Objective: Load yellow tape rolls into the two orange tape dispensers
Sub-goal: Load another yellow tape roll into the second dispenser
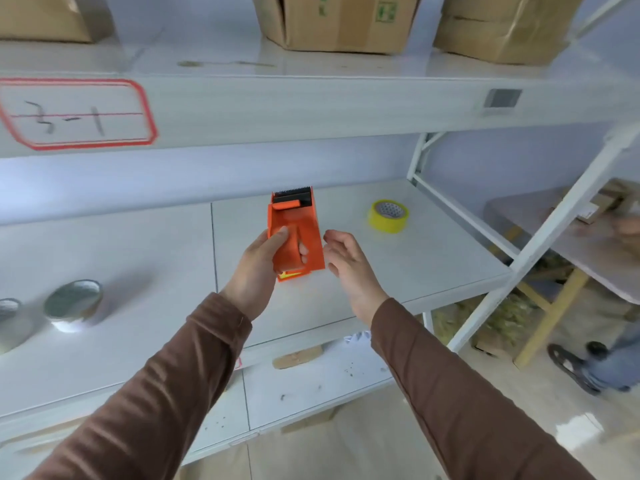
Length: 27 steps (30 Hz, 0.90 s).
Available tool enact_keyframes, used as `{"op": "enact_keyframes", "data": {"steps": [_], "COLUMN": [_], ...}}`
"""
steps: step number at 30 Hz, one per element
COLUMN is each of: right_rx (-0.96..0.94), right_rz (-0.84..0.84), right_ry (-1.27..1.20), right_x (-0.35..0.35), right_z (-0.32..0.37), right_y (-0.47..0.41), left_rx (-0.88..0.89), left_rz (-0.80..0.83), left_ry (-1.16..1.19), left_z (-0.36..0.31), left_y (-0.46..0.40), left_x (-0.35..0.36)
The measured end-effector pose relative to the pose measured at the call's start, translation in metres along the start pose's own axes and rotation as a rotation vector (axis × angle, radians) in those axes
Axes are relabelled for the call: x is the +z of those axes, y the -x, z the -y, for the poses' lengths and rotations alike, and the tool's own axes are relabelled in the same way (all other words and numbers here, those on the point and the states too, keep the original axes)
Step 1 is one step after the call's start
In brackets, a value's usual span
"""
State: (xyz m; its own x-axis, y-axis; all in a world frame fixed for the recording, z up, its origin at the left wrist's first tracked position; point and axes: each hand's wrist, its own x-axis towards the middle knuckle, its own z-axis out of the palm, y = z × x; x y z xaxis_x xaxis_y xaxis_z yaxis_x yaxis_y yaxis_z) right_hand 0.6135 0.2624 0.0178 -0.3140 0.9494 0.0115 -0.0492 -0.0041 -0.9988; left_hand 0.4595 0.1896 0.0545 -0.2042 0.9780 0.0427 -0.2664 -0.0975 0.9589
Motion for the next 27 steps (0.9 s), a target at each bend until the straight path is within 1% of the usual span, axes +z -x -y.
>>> {"op": "enact_keyframes", "data": {"steps": [4,9,13,19,22,24,26,27], "right_rx": [0.013,0.036,0.022,0.028,0.042,-0.019,-0.101,-0.112], "right_rz": [0.0,-0.05,-0.13,-0.182,-0.155,-0.128,-0.093,-0.059], "right_ry": [0.035,0.023,0.033,0.216,0.403,0.646,0.93,1.087], "right_x": [-0.043,-0.068,-0.079,-0.103,-0.122,-0.14,-0.156,-0.165], "right_z": [0.001,0.005,0.004,-0.005,-0.015,-0.018,-0.02,-0.022], "right_y": [-0.01,-0.039,-0.067,-0.114,-0.134,-0.149,-0.168,-0.179], "left_rx": [-0.033,-0.02,-0.007,-0.049,-0.073,-0.087,-0.09,-0.09], "left_rz": [-0.05,-0.06,-0.053,-0.06,-0.086,-0.109,-0.123,-0.132], "left_ry": [0.011,0.009,-0.015,-0.002,0.012,0.01,-0.006,-0.012], "left_z": [0.014,0.02,0.023,0.038,0.043,0.048,0.053,0.055], "left_y": [-0.015,-0.045,-0.07,-0.106,-0.115,-0.12,-0.125,-0.128], "left_x": [0.032,0.051,0.058,0.066,0.076,0.085,0.091,0.095]}}
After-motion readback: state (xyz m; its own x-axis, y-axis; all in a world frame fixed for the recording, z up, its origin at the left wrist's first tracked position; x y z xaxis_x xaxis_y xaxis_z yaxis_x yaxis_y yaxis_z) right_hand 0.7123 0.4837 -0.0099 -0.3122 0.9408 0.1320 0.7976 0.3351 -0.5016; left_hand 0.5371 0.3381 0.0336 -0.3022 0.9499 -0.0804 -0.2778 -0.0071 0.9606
